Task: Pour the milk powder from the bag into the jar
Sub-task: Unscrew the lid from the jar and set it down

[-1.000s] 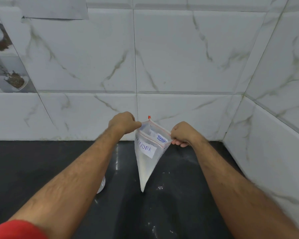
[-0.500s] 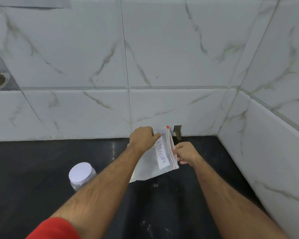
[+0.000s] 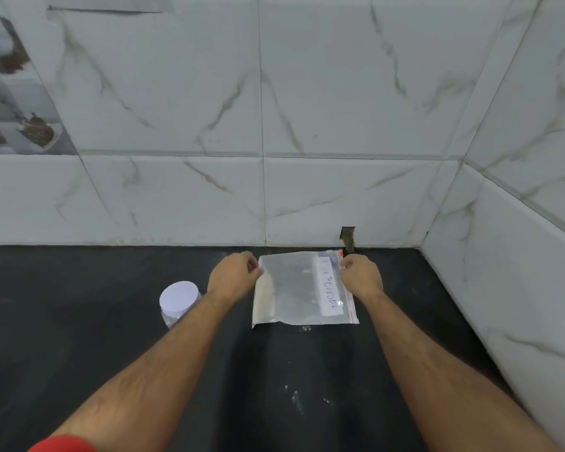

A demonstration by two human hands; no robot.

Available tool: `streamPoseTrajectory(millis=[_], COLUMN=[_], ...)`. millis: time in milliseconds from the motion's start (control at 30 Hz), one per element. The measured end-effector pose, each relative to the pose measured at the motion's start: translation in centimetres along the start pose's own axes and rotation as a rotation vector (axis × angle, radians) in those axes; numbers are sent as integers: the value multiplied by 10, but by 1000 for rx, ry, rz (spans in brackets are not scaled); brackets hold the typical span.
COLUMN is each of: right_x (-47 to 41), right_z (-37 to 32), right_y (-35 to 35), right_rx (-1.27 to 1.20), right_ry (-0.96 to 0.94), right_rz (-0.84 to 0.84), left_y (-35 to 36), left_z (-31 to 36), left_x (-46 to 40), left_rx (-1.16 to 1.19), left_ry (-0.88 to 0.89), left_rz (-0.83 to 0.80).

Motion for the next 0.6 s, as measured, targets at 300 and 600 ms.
streamPoseTrajectory(millis=[300,600], right_x=[71,137], right_z=[-98,-135], right_y=[88,188], right_rx=[-108,-107], right_ry=[-251,-227], right_rz=[-233,-570], left_y=[-63,-57], left_z=[-95,-171], left_x=[48,86], left_rx=[52,333], left_ry=[-80,-199], left_rz=[124,-113])
Point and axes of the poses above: each hand's wrist, its own x-axis away from the middle knuckle, its own y-axis out of the palm, z = x × y, the point moved 4 cm from there along -x, towards the middle knuckle, and after that the axes turned 7 degrees about y, right-handed, at the moved point
